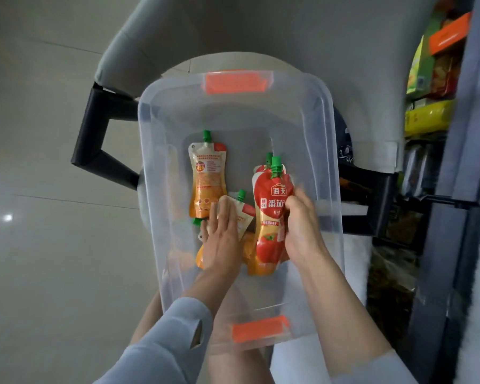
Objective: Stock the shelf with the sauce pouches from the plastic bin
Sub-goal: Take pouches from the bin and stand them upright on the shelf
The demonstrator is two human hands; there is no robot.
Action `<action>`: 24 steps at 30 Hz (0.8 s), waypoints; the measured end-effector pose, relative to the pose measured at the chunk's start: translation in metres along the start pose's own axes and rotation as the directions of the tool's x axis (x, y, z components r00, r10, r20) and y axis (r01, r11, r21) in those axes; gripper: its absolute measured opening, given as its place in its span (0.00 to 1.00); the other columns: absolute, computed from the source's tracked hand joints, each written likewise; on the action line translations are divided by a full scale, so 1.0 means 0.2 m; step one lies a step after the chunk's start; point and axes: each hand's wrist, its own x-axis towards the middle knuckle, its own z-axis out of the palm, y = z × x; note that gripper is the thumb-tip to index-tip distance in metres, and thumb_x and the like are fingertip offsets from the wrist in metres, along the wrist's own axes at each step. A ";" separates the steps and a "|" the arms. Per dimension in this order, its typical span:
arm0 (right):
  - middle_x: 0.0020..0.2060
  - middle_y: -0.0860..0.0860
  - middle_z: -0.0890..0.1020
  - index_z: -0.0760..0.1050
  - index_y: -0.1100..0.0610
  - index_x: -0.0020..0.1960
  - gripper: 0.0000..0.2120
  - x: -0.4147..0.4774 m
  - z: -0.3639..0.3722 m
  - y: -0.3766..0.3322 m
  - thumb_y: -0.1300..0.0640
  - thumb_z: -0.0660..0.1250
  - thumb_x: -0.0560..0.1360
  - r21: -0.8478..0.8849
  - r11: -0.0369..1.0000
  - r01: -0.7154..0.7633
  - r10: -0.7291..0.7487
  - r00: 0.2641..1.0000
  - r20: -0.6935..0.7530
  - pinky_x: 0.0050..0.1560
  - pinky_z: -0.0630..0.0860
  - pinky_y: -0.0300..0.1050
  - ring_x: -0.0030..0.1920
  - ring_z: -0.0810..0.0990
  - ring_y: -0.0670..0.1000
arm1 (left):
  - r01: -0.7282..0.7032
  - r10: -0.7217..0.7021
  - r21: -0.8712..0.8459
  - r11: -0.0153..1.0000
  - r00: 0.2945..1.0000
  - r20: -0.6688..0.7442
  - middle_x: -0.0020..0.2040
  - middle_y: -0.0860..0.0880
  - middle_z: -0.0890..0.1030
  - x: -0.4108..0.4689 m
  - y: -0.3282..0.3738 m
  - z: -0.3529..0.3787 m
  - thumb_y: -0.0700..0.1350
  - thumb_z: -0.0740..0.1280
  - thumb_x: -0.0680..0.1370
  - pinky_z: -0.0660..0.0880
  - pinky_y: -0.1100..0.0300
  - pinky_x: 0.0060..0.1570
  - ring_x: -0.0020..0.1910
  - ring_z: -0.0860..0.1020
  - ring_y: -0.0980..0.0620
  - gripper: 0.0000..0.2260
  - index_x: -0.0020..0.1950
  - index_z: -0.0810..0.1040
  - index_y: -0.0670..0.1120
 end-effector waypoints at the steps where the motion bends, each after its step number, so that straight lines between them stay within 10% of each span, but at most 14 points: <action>1: 0.41 0.52 0.85 0.79 0.53 0.51 0.12 -0.03 -0.01 0.00 0.59 0.57 0.81 0.094 0.993 -0.077 0.075 0.997 0.019 0.48 0.80 0.49 0.45 0.83 0.51 | -0.011 0.012 0.058 0.998 1.000 -0.014 0.74 0.56 0.26 0.00 -0.01 0.03 0.45 0.63 0.80 0.41 0.42 0.75 0.76 0.31 0.48 0.43 0.76 0.28 0.51; 7: 0.61 0.58 0.82 0.77 0.54 0.67 0.23 -0.07 -0.06 0.03 0.41 0.61 0.80 0.296 0.851 -0.433 0.348 0.888 0.300 0.66 0.74 0.58 0.63 0.80 0.57 | -0.011 0.024 0.124 0.992 0.994 -0.104 0.79 0.41 0.43 0.03 0.04 -0.02 0.47 0.64 0.80 0.59 0.42 0.72 0.78 0.46 0.38 0.37 0.79 0.43 0.42; 11: 0.50 0.55 0.86 0.77 0.57 0.63 0.25 -0.12 -0.04 0.04 0.48 0.73 0.69 0.189 0.879 -0.437 0.357 0.867 0.347 0.52 0.80 0.51 0.51 0.86 0.53 | 0.047 -0.106 -0.273 0.961 0.974 -0.203 0.73 0.38 0.64 0.01 0.07 -0.15 0.44 0.65 0.79 0.71 0.43 0.62 0.68 0.69 0.37 0.29 0.77 0.57 0.42; 14: 0.44 0.56 0.86 0.78 0.60 0.60 0.21 -0.16 -0.07 0.03 0.50 0.73 0.71 0.223 0.866 -0.447 0.354 0.864 0.358 0.45 0.82 0.50 0.43 0.86 0.53 | 0.203 -0.275 -0.584 0.786 0.961 -0.036 0.57 0.43 0.80 0.00 0.08 -0.23 0.42 0.63 0.78 0.78 0.45 0.54 0.53 0.79 0.40 0.16 0.66 0.70 0.45; 18: 0.49 0.59 0.85 0.78 0.59 0.62 0.24 -0.24 -0.13 -0.02 0.47 0.74 0.71 0.228 0.853 -0.470 0.357 0.843 0.402 0.45 0.82 0.52 0.47 0.85 0.56 | 0.444 -0.282 -0.863 0.240 0.883 0.376 0.55 0.44 0.83 -0.05 0.07 -0.34 0.52 0.62 0.81 0.79 0.43 0.54 0.51 0.83 0.44 0.16 0.66 0.73 0.47; 24: 0.53 0.53 0.86 0.76 0.50 0.63 0.18 -0.45 -0.20 -0.12 0.47 0.71 0.75 0.021 0.964 -0.263 0.247 0.927 0.284 0.59 0.79 0.56 0.55 0.84 0.55 | 0.449 -0.043 -0.835 0.317 0.887 0.461 0.57 0.41 0.81 -0.22 0.09 -0.53 0.41 0.72 0.75 0.79 0.43 0.54 0.54 0.81 0.41 0.22 0.66 0.69 0.49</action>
